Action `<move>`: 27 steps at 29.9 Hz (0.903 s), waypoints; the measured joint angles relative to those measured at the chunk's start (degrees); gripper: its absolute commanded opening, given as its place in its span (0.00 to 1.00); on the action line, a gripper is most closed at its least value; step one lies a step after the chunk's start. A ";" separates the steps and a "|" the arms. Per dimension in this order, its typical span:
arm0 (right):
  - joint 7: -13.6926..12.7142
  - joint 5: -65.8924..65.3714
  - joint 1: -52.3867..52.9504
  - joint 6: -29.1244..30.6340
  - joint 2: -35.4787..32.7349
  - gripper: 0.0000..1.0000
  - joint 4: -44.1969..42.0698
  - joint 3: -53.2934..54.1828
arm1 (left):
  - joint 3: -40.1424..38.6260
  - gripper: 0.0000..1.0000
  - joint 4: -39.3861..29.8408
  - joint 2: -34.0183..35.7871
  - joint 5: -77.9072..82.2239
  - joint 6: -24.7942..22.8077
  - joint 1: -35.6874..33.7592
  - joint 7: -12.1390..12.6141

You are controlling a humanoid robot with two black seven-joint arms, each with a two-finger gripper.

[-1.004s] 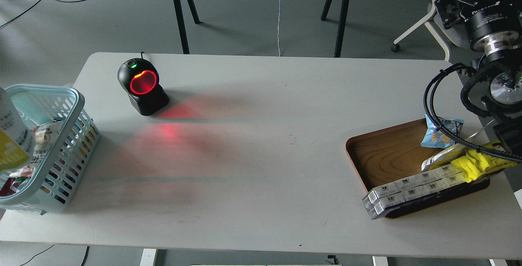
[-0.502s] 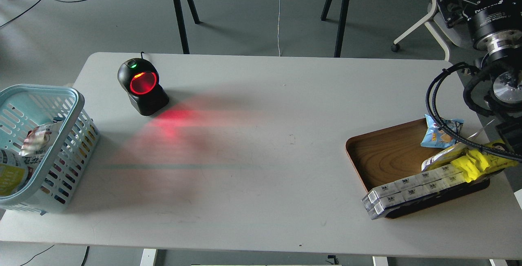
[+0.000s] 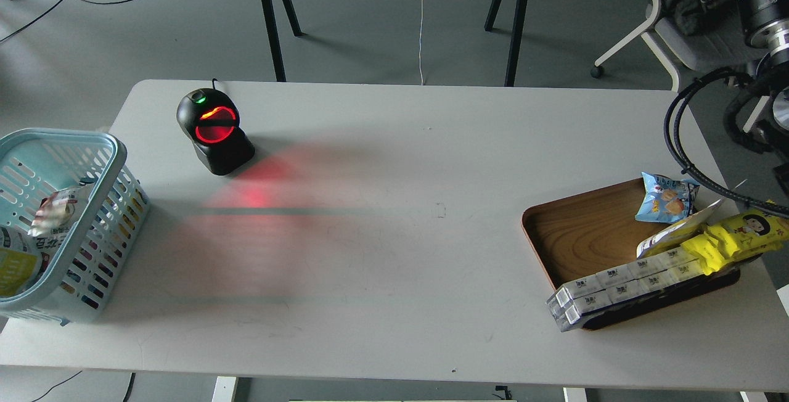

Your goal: Scan snack and place in basket

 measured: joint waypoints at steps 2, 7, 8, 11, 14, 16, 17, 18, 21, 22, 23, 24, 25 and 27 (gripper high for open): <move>-0.05 0.00 0.21 0.00 -0.15 0.99 -0.03 0.00 | -3.24 1.00 6.19 -4.72 -3.50 -0.44 -0.20 0.14; -0.15 0.00 0.85 0.00 -0.20 0.99 -0.31 0.04 | -10.70 1.00 19.92 -17.48 -8.85 -0.59 -2.68 6.83; -0.18 0.00 0.88 0.00 -0.07 0.99 -0.63 0.04 | -12.02 1.00 21.77 -20.09 -10.02 -0.59 -3.28 8.52; -0.25 0.00 0.89 0.00 0.52 0.99 -1.35 0.02 | -15.25 1.00 25.10 -25.79 -14.70 -0.61 -4.20 12.25; -0.25 0.00 0.92 0.00 0.65 0.99 -1.51 0.08 | -16.84 1.00 26.61 -29.90 -20.56 -0.60 -4.24 14.06; -0.27 0.04 1.00 0.00 0.68 0.99 -1.52 0.40 | -17.09 1.00 27.02 -32.52 -24.40 -0.61 -4.15 14.74; -0.33 0.07 1.02 0.00 0.68 0.99 -1.52 0.53 | -17.15 1.00 27.24 -33.85 -26.42 -0.60 -3.95 15.10; -0.59 0.09 1.02 0.00 0.68 0.99 -1.54 0.65 | -17.18 1.00 27.44 -35.12 -28.52 -0.60 -3.71 15.53; -2.49 0.10 0.91 0.00 0.76 0.99 -1.60 1.10 | -17.22 1.00 27.64 -38.15 -34.49 -0.60 -2.74 17.24; -3.07 0.11 0.65 0.00 0.94 0.99 -1.61 1.28 | -17.23 1.00 27.63 -38.98 -36.30 -0.60 -2.35 17.90; -3.40 0.13 0.37 0.00 1.16 0.99 -1.61 1.43 | -17.23 1.00 27.62 -39.61 -37.56 -0.60 -1.99 18.36; -3.62 0.16 -0.03 0.00 1.44 0.99 -1.62 1.63 | -17.23 1.00 27.60 -40.30 -38.66 -0.60 -1.61 18.71; -3.76 0.18 -0.50 0.00 1.80 0.99 -1.62 1.89 | -17.25 1.00 27.58 -41.11 -39.40 -0.60 -1.22 18.88; -3.92 0.22 -1.37 0.00 2.61 0.99 -1.63 2.67 | -17.26 1.00 27.50 -43.10 -39.97 -0.60 -0.40 18.90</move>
